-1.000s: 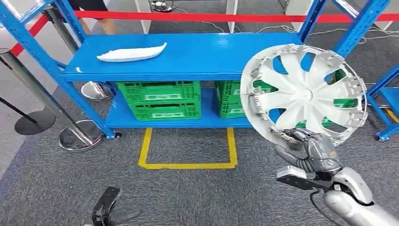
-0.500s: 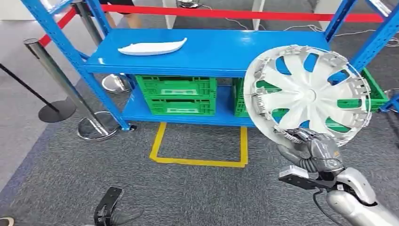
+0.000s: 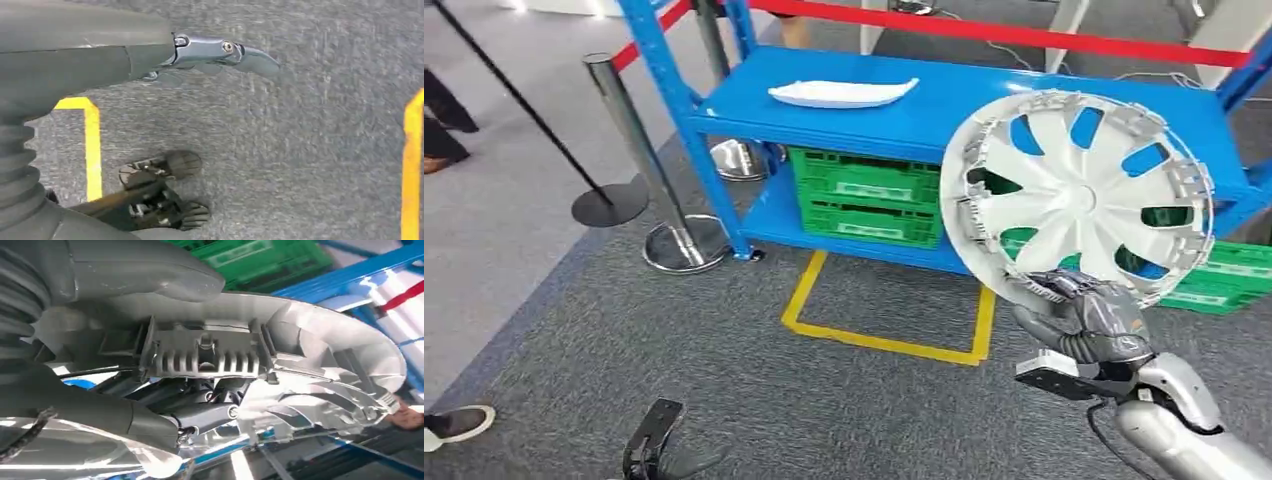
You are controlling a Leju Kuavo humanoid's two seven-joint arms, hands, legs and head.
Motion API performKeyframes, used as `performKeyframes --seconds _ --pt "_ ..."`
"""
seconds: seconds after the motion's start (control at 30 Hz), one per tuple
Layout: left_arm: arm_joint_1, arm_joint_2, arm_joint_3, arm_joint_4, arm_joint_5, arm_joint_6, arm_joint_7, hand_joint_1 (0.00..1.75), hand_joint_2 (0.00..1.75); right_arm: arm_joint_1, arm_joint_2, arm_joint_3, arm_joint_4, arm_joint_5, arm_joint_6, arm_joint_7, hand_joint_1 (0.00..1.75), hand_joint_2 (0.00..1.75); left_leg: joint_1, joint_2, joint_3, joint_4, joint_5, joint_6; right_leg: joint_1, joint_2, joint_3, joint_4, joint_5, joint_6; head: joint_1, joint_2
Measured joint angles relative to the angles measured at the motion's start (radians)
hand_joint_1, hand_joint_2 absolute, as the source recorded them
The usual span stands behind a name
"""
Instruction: Take the parts from the cabinet and place them on the table.
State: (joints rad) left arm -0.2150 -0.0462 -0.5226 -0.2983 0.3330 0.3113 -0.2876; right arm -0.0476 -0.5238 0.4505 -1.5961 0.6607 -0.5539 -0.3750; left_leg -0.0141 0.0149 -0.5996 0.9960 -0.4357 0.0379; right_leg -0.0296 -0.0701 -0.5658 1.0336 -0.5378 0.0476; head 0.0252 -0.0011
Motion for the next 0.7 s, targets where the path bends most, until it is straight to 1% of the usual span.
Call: performKeyframes --seconds 0.03,0.07,0.1,0.13,0.17,0.2,0.23,0.27,0.3,0.33,0.37,0.43,0.47,0.5,0.53,0.57,0.6,0.63,0.67,0.7 --pt "-0.003 0.002 0.000 0.000 -0.001 0.001 0.000 0.00 1.75 -0.001 0.000 -0.001 0.000 -0.001 0.000 -0.002 1.75 1.75 0.001 -0.008 -0.002 0.000 0.003 0.006 0.000 0.040 -0.024 0.054 -0.032 -0.003 0.000 0.000" --pt "-0.005 0.002 0.001 0.000 -0.001 0.002 0.000 0.00 1.75 0.002 0.000 -0.002 0.001 0.000 0.000 -0.002 1.75 1.75 0.001 -0.021 -0.004 0.000 0.003 0.008 0.001 0.060 -0.063 0.137 -0.070 -0.003 0.005 0.000" --pt "-0.004 0.001 0.002 0.000 -0.001 0.002 0.000 0.00 1.75 0.004 0.000 -0.002 0.002 -0.001 0.000 -0.002 1.75 1.75 -0.001 -0.033 -0.005 0.000 0.004 0.009 0.001 0.068 -0.105 0.221 -0.103 -0.001 0.005 0.000" --pt "-0.003 0.001 0.002 0.000 -0.001 0.002 0.001 0.00 1.75 0.006 0.000 -0.002 0.002 -0.001 0.000 -0.003 1.75 1.75 -0.002 -0.047 -0.005 0.002 0.004 0.009 0.002 0.069 -0.135 0.278 -0.116 0.000 0.005 0.000" --pt "-0.001 0.001 0.002 0.000 -0.001 0.001 0.001 0.00 1.75 0.008 0.000 -0.002 0.002 -0.001 0.000 -0.003 1.75 1.75 -0.002 -0.060 -0.005 0.002 0.004 0.009 0.002 0.069 -0.146 0.289 -0.105 0.001 0.005 0.000" --pt "0.001 0.000 0.002 0.000 -0.002 0.001 0.001 0.00 1.75 0.010 0.000 -0.002 0.002 -0.001 0.000 -0.003 1.75 1.75 -0.002 -0.077 -0.004 0.005 0.004 0.009 0.001 0.069 -0.133 0.251 -0.068 0.001 0.005 0.000" --pt "0.001 0.000 0.002 0.000 -0.002 0.001 0.001 0.00 1.75 0.011 0.000 -0.002 0.002 -0.003 0.000 -0.002 1.75 1.75 -0.001 -0.092 -0.004 0.009 0.003 0.008 -0.001 0.072 -0.101 0.174 -0.017 0.001 0.005 0.000" --pt "0.000 -0.001 0.002 0.000 -0.003 0.000 0.002 0.00 1.75 0.012 0.000 -0.003 0.002 -0.003 0.000 -0.002 1.75 1.75 0.001 -0.107 -0.005 0.016 -0.001 0.003 -0.004 0.090 -0.057 0.076 0.036 0.002 0.005 0.000" --pt "0.000 0.000 0.002 0.000 -0.003 0.001 0.002 0.00 1.75 0.011 0.000 -0.003 0.002 -0.003 0.000 -0.002 1.75 1.75 0.003 -0.119 -0.009 0.024 -0.005 -0.003 -0.011 0.134 -0.029 0.019 0.039 0.002 0.005 0.000" --pt "-0.003 0.000 0.002 0.000 -0.003 0.001 0.002 0.00 1.75 0.014 0.000 -0.002 0.003 -0.002 0.000 -0.004 1.75 1.75 -0.004 -0.131 -0.022 0.038 -0.008 -0.008 -0.014 0.157 -0.016 -0.002 0.026 0.003 0.004 0.000" --pt "-0.003 0.000 0.003 0.000 -0.003 0.001 0.002 0.00 1.75 0.015 -0.002 -0.003 0.002 -0.002 0.000 -0.003 1.75 1.75 0.000 -0.143 -0.031 0.039 -0.003 -0.012 -0.013 0.148 -0.016 0.004 0.025 -0.001 0.003 0.000" --pt "0.005 0.001 0.003 0.000 -0.004 0.000 0.002 0.00 1.75 0.016 -0.002 -0.003 0.002 -0.003 0.000 -0.003 1.75 1.75 0.005 -0.166 -0.035 0.036 0.004 -0.022 -0.007 0.126 -0.016 0.006 0.025 -0.009 0.004 0.000" --pt "0.007 0.006 0.004 0.000 -0.004 0.000 0.003 0.00 1.75 0.015 -0.002 -0.003 0.002 -0.003 0.000 -0.003 1.75 1.75 0.003 -0.176 -0.038 0.038 0.002 -0.026 -0.016 0.110 -0.013 0.001 0.028 -0.016 0.004 0.000" --pt "0.009 0.005 0.005 0.000 -0.004 0.001 0.003 0.00 1.75 0.014 -0.002 -0.003 0.002 -0.003 0.000 -0.002 1.75 1.75 -0.004 -0.115 -0.042 0.051 -0.011 -0.034 -0.015 0.100 -0.009 -0.001 0.030 -0.020 0.003 0.000" --pt "0.005 0.003 0.005 0.000 -0.004 0.001 0.003 0.00 1.75 0.015 -0.002 -0.004 0.002 -0.003 0.000 -0.002 1.75 1.75 -0.003 -0.068 -0.061 0.092 -0.037 -0.042 -0.014 0.086 -0.007 -0.002 0.028 -0.025 -0.010 0.000" --pt "0.001 0.004 0.005 0.000 -0.004 0.001 0.003 0.00 1.75 0.017 -0.002 -0.004 0.002 -0.003 0.000 -0.002 1.75 1.75 0.002 -0.041 -0.098 0.170 -0.076 -0.049 -0.012 0.071 -0.005 -0.002 0.026 -0.028 -0.012 0.000" --pt "0.000 0.003 0.005 0.000 -0.004 0.001 0.003 0.00 1.75 0.017 -0.002 -0.004 0.002 -0.003 0.000 -0.002 1.75 1.75 0.007 -0.028 -0.138 0.254 -0.110 -0.052 -0.011 0.056 -0.004 -0.002 0.024 -0.030 -0.012 0.000" --pt "0.001 0.002 0.005 0.000 -0.004 0.000 0.003 0.00 1.75 0.016 -0.002 -0.004 0.002 -0.003 0.000 -0.003 1.75 1.75 0.012 -0.023 -0.169 0.316 -0.128 -0.055 -0.011 0.043 -0.002 -0.002 0.022 -0.031 -0.012 0.000" --pt "0.004 0.002 0.005 0.000 -0.005 0.000 0.003 0.00 1.75 0.017 -0.002 -0.003 0.002 -0.002 0.000 -0.003 1.75 1.75 0.015 -0.022 -0.181 0.339 -0.124 -0.056 -0.011 0.029 0.000 -0.002 0.019 -0.031 -0.013 0.000" --pt "0.006 0.002 0.005 0.000 -0.005 -0.001 0.003 0.00 1.75 0.018 -0.002 -0.003 0.002 -0.003 0.000 -0.003 1.75 1.75 0.017 -0.021 -0.171 0.317 -0.099 -0.056 -0.011 0.016 0.004 -0.002 0.017 -0.031 -0.012 0.000"
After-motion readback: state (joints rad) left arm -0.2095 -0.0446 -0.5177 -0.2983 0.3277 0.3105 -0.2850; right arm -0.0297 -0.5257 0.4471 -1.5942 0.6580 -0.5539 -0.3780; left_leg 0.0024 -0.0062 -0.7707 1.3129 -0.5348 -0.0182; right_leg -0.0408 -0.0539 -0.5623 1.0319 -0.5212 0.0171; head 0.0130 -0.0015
